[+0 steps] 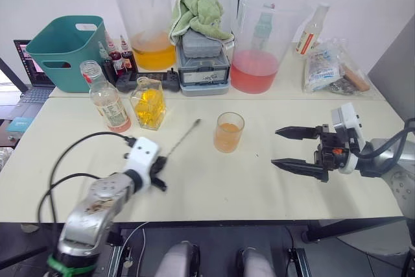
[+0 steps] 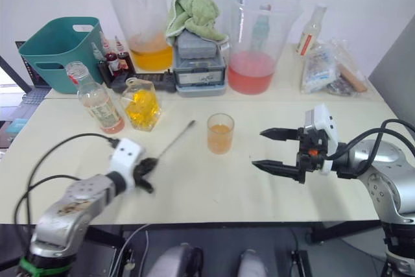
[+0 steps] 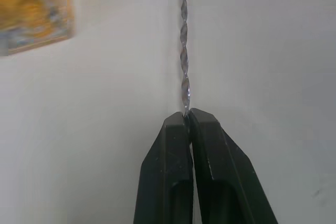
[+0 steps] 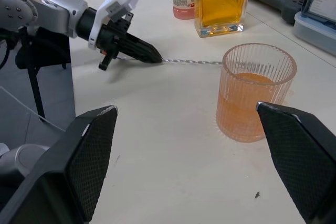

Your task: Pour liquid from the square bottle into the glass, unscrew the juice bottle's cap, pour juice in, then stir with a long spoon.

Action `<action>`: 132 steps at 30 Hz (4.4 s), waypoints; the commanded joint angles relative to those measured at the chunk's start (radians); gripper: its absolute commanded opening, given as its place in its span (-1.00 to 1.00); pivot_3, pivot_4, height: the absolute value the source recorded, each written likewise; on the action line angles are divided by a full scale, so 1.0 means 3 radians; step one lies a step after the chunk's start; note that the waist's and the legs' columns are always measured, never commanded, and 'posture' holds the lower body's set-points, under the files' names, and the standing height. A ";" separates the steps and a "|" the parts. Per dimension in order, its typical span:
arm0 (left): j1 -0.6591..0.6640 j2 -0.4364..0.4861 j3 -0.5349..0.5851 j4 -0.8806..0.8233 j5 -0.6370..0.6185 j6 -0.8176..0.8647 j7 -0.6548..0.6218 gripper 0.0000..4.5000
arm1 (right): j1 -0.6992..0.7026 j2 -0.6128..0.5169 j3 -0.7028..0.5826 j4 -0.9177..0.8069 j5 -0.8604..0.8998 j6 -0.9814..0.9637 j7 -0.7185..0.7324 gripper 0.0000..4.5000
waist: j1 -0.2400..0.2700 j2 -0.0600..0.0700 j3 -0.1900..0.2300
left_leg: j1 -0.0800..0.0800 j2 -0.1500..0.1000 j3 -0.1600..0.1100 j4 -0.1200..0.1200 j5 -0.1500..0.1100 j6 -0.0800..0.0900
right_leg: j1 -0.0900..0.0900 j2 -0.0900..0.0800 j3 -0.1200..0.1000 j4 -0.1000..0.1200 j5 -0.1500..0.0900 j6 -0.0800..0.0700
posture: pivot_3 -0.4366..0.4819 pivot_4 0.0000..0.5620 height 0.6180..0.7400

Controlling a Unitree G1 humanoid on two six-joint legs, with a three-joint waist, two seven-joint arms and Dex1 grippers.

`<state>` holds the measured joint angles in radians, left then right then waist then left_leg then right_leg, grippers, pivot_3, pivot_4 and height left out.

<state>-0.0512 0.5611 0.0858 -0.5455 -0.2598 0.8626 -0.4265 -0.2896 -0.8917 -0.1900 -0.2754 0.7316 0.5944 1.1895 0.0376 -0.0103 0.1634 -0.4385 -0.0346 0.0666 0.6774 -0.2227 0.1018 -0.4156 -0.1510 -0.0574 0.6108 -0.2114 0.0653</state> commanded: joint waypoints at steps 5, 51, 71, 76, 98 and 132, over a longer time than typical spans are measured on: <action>0.0480 0.0329 0.0376 -0.0166 -0.0260 -0.0368 -0.0538 -0.99 | -0.0028 -0.0045 -0.0018 -0.0195 0.0161 0.0100 0.0092 1.00 | 0.0023 0.0000 0.0000 | -0.0007 -0.0003 0.0000 0.0000 -0.0001 -0.0001 | -0.0006 -0.0009 -0.0002 -0.0001 0.0000 0.0000 | -0.05 -0.47 1.00; -0.0391 0.0754 0.0454 0.0469 -0.0639 -0.0422 -0.1087 -0.99 | -0.0183 0.0057 -0.0238 -0.0291 0.0763 0.0405 -0.0356 1.00 | 0.0011 0.0005 -0.0003 | -0.0008 -0.0001 0.0008 -0.0004 0.0008 -0.0021 | -0.0015 -0.0005 -0.0002 0.0002 0.0001 0.0000 | -0.05 -0.47 1.00; -0.1476 -0.0068 -0.0131 0.0109 -0.0835 -0.0586 -0.0531 -0.99 | -0.1125 0.1707 -0.0252 0.0030 0.1952 0.1016 -0.3278 1.00 | -0.0017 -0.0005 -0.0002 | -0.0021 -0.0009 0.0011 -0.0005 0.0034 -0.0007 | -0.0010 0.0011 -0.0004 0.0012 0.0010 0.0000 | -0.05 -0.47 1.00; -0.1496 -0.0112 -0.0251 0.0036 -0.0847 -0.0544 -0.0479 -0.99 | -0.1139 0.1970 -0.0280 0.0078 0.2228 0.0991 -0.3809 1.00 | -0.0044 -0.0005 -0.0002 | -0.0022 -0.0009 0.0011 -0.0004 0.0038 -0.0011 | -0.0011 0.0014 -0.0005 0.0013 0.0010 0.0000 | -0.05 -0.47 1.00; -0.1452 -0.0182 -0.0374 -0.0058 -0.0866 -0.0403 -0.0359 -1.00 | -0.1263 0.2290 -0.0184 0.0236 0.2183 0.0739 -0.4215 -0.28 | -0.0091 -0.0005 -0.0002 | -0.0021 -0.0008 0.0012 -0.0004 0.0040 -0.0011 | -0.0013 0.0021 -0.0005 0.0036 0.0009 -0.0001 | -0.05 -0.47 1.00; -0.1169 0.0330 0.0397 0.0141 -0.1331 -0.0505 -0.0903 0.98 | -0.1984 0.1324 -0.0155 0.0822 0.1136 0.0433 -0.2682 -1.00 | -0.0104 -0.0003 0.0000 | -0.0021 -0.0007 0.0018 -0.0002 0.0041 -0.0011 | -0.0019 0.0021 -0.0001 0.0044 0.0007 -0.0002 | -0.05 -0.47 1.00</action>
<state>-0.4001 0.6516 0.1867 -0.4843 -0.6394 0.7378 -0.6820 -0.8538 -0.4774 -0.2333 -0.0195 1.1048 0.7565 0.3186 0.0064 -0.0111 0.1634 -0.4448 -0.0368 0.0719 0.6767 -0.2105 0.0985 -0.4211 -0.1447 -0.0576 0.6240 -0.2094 0.0647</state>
